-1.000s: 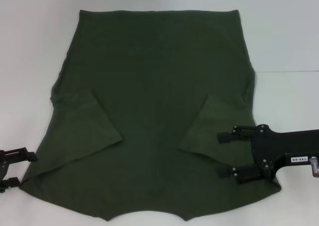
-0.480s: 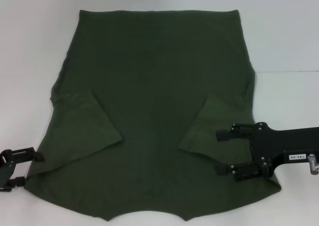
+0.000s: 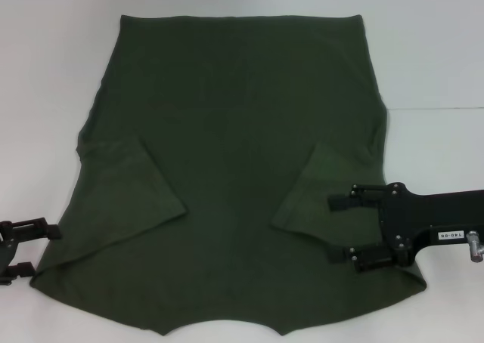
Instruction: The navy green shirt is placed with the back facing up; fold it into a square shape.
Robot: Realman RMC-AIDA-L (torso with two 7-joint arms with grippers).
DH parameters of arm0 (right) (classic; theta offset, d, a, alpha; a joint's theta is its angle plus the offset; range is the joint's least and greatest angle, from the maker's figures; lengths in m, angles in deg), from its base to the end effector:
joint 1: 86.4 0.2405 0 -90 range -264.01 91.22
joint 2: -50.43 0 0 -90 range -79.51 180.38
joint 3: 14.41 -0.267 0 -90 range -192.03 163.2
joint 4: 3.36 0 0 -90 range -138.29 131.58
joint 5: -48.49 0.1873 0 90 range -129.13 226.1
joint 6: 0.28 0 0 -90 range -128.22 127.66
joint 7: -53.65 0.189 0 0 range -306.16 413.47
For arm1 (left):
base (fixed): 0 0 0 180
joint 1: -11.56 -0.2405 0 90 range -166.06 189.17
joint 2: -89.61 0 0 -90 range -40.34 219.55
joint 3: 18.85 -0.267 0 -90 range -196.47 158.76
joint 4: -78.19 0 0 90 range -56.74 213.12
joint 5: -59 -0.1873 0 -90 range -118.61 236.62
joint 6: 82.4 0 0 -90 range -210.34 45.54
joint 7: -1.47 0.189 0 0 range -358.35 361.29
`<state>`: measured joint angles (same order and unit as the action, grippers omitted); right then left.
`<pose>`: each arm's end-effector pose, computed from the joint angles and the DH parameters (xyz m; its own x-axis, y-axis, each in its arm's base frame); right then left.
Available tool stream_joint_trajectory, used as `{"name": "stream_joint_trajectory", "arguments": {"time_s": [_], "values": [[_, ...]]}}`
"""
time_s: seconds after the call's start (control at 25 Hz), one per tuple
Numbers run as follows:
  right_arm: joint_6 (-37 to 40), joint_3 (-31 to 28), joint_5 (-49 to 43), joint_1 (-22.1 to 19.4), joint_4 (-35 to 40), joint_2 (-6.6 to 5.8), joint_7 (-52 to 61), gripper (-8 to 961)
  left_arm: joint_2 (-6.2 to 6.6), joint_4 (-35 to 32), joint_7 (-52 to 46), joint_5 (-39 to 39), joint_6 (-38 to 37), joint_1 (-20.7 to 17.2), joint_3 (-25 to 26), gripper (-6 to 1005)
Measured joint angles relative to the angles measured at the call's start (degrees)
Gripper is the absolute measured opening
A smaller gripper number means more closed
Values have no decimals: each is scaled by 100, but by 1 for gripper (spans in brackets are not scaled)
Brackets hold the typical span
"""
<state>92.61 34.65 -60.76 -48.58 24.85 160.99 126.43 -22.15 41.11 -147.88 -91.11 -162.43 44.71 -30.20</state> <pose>0.2179 0.3449 -0.0267 0.8791 -0.1975 -0.4337 -0.2499 -0.9660 -0.0665 -0.3651 0.3480 0.0270 -0.2870 0.8100 0.5114 0.9526 0.2977 0.0631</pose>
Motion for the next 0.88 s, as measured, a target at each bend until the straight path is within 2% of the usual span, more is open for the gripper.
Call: {"name": "stream_joint_trajectory", "arguments": {"time_s": [0.88], "values": [[1, -2, 3, 7, -8, -18, 0, 926, 14, 53, 4, -149, -74, -6, -61, 913]]}}
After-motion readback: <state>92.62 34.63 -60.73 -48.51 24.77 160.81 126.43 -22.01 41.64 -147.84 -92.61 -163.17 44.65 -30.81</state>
